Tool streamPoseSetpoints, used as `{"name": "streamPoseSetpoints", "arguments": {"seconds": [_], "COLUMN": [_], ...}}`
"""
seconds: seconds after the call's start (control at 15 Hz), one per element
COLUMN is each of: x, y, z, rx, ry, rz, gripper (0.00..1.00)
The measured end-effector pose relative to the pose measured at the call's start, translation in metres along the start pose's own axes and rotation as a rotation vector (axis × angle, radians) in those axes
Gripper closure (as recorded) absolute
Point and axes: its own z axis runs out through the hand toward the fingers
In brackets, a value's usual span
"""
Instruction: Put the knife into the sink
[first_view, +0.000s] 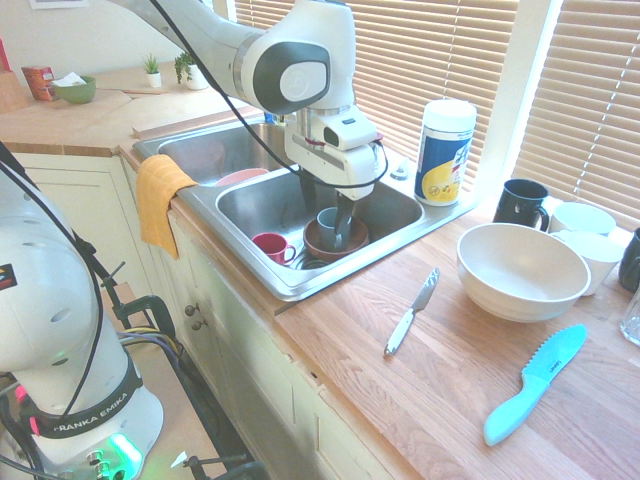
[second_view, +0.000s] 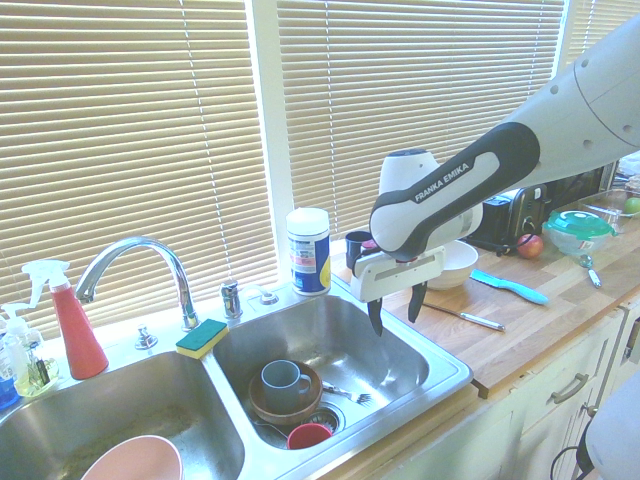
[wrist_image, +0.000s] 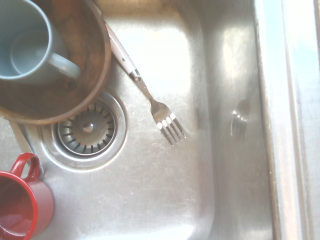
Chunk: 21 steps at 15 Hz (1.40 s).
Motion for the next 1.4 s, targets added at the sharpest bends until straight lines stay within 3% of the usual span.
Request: {"name": "streamPoseSetpoints", "arguments": {"seconds": [0.33,0.53,0.8,1.13,1.4], "x": [0.001,0.016,0.054,0.102,0.118], "y": [0.001,0.014,0.057,0.125,0.152], "z": [-0.001,-0.012,-0.037,-0.039,-0.023], "rx": [-0.001,-0.007,-0.002,-0.035,-0.037], "ry": [0.004,0.002,-0.01,-0.01,-0.031], "rz": [-0.011,-0.071,-0.117,-0.259,-0.262], "gripper": [0.0,0.0,0.0,0.0,0.0]}}
